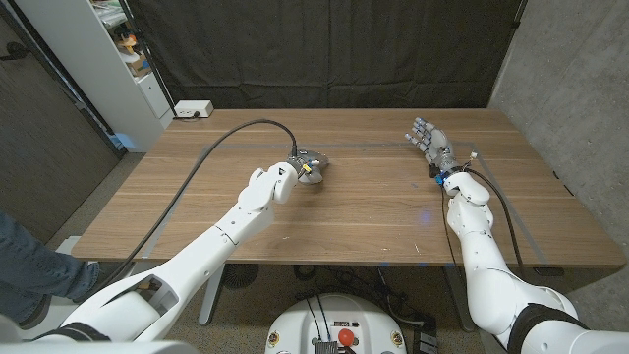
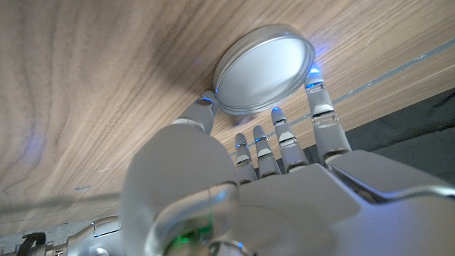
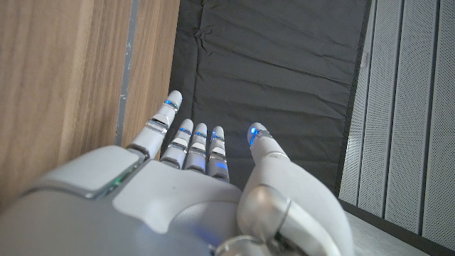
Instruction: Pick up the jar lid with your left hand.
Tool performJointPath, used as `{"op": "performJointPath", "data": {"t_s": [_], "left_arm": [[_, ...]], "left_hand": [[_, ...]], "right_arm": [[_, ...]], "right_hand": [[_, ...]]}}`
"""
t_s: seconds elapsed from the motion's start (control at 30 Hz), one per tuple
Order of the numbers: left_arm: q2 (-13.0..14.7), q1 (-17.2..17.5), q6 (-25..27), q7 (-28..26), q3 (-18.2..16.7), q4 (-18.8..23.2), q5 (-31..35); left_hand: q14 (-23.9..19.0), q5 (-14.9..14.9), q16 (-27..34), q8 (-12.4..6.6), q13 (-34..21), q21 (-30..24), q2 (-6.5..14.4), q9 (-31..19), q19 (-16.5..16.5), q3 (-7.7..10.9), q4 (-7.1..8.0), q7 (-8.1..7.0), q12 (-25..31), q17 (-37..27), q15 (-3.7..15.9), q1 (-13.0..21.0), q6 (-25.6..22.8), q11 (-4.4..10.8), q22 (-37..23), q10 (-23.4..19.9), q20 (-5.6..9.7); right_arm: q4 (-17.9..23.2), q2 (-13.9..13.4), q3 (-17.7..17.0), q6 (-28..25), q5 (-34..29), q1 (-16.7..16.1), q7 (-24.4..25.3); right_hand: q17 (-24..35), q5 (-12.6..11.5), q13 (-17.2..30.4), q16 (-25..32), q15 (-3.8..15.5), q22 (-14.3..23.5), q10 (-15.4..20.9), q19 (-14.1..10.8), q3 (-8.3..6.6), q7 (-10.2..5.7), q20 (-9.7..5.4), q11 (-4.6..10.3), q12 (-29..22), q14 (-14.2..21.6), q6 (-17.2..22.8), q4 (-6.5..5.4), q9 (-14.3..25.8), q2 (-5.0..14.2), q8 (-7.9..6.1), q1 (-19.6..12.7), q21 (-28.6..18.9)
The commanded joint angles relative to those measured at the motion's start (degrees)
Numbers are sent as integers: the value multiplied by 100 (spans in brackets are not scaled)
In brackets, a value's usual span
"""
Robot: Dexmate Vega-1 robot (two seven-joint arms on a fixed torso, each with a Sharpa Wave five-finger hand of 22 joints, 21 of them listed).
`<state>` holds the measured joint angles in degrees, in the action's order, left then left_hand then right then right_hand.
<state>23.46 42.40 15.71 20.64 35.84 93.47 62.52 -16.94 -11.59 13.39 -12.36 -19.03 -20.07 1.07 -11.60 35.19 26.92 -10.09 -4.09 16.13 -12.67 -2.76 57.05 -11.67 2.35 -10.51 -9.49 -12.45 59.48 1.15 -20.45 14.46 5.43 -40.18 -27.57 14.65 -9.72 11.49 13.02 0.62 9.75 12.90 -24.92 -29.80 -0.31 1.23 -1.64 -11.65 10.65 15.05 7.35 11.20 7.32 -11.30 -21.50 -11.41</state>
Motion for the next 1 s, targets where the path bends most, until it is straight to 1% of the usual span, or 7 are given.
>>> {"op": "performJointPath", "data": {"t_s": [0.03,0.43,0.7,0.8,1.0], "left_arm": [[43,70,130,-1,-115,230,4],[110,163,214,27,-218,482,69],[172,224,201,92,-293,643,70],[215,256,210,117,-339,752,99],[249,282,209,139,-399,877,150]], "left_hand": [[-64,15,57,-35,-24,-19,9,-15,34,4,30,29,41,-23,0,78,-38,-6,-28,-30,-10],[-57,22,63,-34,-33,-2,28,-17,30,-17,46,48,42,-36,-9,109,-47,0,-25,-29,-11],[-53,26,67,-34,-39,10,37,-18,27,-35,56,53,43,-44,-9,124,-54,4,-23,-30,-11],[-54,27,70,-30,-41,15,41,-18,26,-44,60,50,43,-47,-8,129,-49,7,-22,-31,-11],[-63,31,78,-30,-47,24,43,-19,26,-64,70,58,48,-53,-7,134,-54,19,-21,-41,-11]], "right_arm": [[307,-16,99,-165,-6,-96,38],[499,-15,201,-254,20,-152,80],[700,-22,258,-318,38,-236,134],[846,-24,284,-371,45,-297,167],[953,-49,327,-413,58,-340,216]], "right_hand": [[-2,-30,1,18,-32,6,27,-30,25,14,27,-10,12,38,43,-2,13,-15,-36,11,22],[-3,-30,1,19,-40,6,14,-38,34,15,33,-22,18,35,41,-1,13,-9,-33,9,21],[-2,-30,1,20,-44,6,11,-40,44,20,34,-38,19,32,41,-1,14,-6,-32,8,22],[-1,-29,1,22,-41,6,11,-40,48,21,36,-28,19,33,39,-1,14,-4,-30,8,23],[-3,-30,1,25,-35,6,18,-42,52,19,36,-28,16,38,41,4,14,-2,-30,1,23]]}}
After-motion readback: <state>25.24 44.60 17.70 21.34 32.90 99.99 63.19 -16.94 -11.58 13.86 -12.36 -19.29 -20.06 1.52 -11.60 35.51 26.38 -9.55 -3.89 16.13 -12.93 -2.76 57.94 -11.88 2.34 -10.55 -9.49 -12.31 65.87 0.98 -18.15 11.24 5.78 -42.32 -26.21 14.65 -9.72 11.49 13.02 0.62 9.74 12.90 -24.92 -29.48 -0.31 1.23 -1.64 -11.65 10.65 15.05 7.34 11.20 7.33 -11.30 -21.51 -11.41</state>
